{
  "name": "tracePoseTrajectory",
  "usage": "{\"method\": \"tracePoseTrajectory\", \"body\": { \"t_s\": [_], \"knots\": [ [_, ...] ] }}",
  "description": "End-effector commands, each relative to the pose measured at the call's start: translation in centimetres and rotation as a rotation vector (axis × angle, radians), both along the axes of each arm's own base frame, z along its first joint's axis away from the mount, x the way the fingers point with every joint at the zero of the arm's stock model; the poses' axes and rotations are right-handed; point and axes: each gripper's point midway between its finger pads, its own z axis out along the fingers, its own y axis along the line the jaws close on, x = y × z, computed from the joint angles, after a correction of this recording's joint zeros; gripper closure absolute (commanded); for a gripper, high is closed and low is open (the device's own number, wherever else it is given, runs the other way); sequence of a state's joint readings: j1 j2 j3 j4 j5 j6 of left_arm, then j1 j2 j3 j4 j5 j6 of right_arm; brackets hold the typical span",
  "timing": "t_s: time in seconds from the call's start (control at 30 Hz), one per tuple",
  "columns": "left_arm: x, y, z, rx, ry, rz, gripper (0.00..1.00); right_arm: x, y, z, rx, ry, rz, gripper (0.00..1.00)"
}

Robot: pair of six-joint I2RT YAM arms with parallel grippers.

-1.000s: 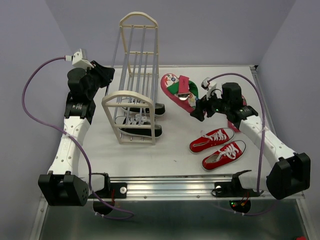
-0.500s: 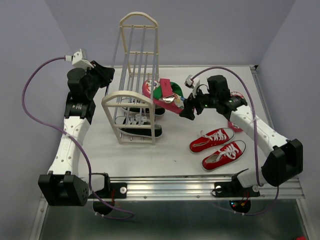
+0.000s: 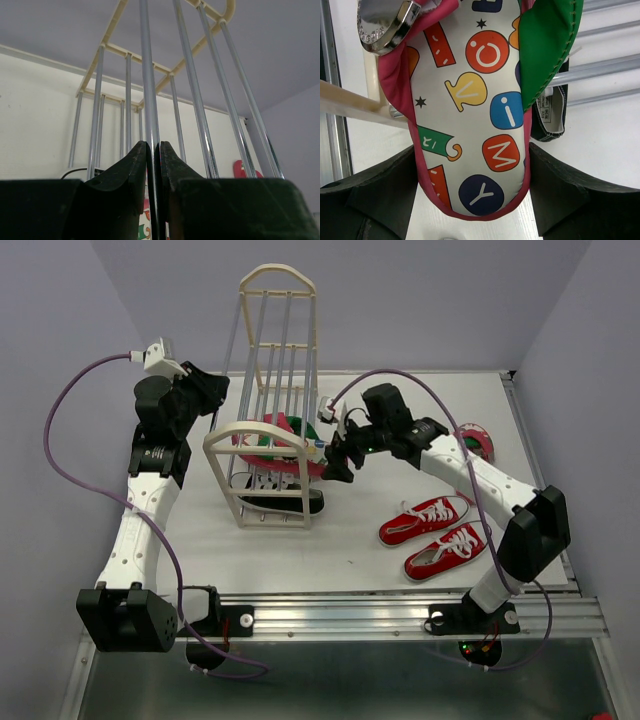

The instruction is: Place and organize the shoes onto the shoe shelf

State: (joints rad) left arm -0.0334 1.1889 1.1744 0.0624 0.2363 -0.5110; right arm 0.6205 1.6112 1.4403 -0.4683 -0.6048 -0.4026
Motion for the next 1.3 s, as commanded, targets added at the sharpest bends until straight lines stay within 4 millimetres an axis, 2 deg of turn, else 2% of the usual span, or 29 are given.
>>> {"method": "tracePoseTrajectory", "body": {
  "t_s": [0.0, 0.2, 0.5, 0.7, 0.77, 0.8, 0.87, 0.9, 0.97, 1.0, 1.1, 1.27],
  "knots": [
    [0.0, 0.0, -3.2, 0.076, 0.074, -0.014, 0.85, 1.3, 2.7, 5.9, 0.125, -0.188, 0.082, 0.99],
    [0.0, 0.0, -3.2, 0.076, 0.072, -0.014, 0.85, 1.6, 4.4, 6.4, 0.134, -0.197, 0.103, 0.99],
    [-0.2, 0.0, -3.0, 0.074, 0.067, -0.012, 0.85, 0.1, 6.4, 7.3, 0.135, -0.221, 0.131, 0.98],
    [-0.2, 0.0, -3.1, 0.072, 0.069, -0.013, 0.85, 1.6, 7.0, 5.9, 0.087, -0.222, 0.063, 0.92],
    [-0.3, 0.0, -2.9, 0.072, 0.066, -0.012, 0.85, 1.8, 7.1, 5.6, 0.08, -0.216, 0.056, 0.83],
    [-0.2, 0.0, -3.0, 0.074, 0.065, -0.01, 0.85, 2.0, 7.3, 5.3, 0.075, -0.211, 0.054, 0.65],
    [-0.2, 0.0, -3.0, 0.075, 0.065, -0.011, 0.85, 2.3, 7.2, 5.1, 0.063, -0.208, 0.043, 0.46],
    [-0.2, 0.0, -2.8, 0.075, 0.062, -0.01, 0.85, 2.5, 7.2, 4.8, 0.053, -0.203, 0.033, 0.32],
    [-0.2, 0.0, -2.8, 0.075, 0.062, -0.01, 0.85, 2.7, 7.2, 4.6, 0.048, -0.194, 0.02, 0.21],
    [-0.2, 0.1, -2.8, 0.077, 0.061, -0.011, 0.85, 2.7, 7.1, 4.5, 0.044, -0.194, 0.018, 0.12],
    [-0.2, 0.0, -2.7, 0.078, 0.058, -0.014, 0.85, 2.6, 6.9, 4.5, 0.041, -0.197, 0.011, 0.0],
    [0.0, 0.1, -2.8, 0.08, 0.062, -0.011, 0.85, 2.2, 6.1, 5.6, 0.048, -0.215, -0.005, 0.0]
  ]
}}
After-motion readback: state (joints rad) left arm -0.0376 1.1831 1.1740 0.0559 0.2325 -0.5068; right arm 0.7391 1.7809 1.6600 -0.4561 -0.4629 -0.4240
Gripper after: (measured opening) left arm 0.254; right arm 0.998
